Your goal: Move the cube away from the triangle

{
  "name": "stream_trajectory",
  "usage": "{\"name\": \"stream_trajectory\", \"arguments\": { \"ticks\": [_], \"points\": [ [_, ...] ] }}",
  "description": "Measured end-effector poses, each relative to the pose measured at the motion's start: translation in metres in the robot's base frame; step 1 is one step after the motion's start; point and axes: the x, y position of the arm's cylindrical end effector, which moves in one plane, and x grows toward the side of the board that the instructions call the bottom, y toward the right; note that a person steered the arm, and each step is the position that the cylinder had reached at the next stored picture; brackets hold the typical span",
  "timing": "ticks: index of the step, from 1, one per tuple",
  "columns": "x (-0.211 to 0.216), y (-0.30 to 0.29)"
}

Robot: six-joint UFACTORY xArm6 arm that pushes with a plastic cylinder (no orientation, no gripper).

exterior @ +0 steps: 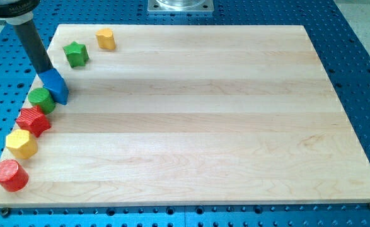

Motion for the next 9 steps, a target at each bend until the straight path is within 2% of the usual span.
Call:
{"name": "stream_trajectory", "arguments": {
  "ticks": [2, 3, 4, 5, 6, 7, 8, 9],
  "points": [
    [0.02, -0.025],
    [0.024, 0.011],
    [0.002, 0.061],
    [-0.01, 0.138],
    [-0.006, 0.124],
    [0.011, 0.135],
    [0.028, 0.23],
    [0.036, 0.228]
  ]
}}
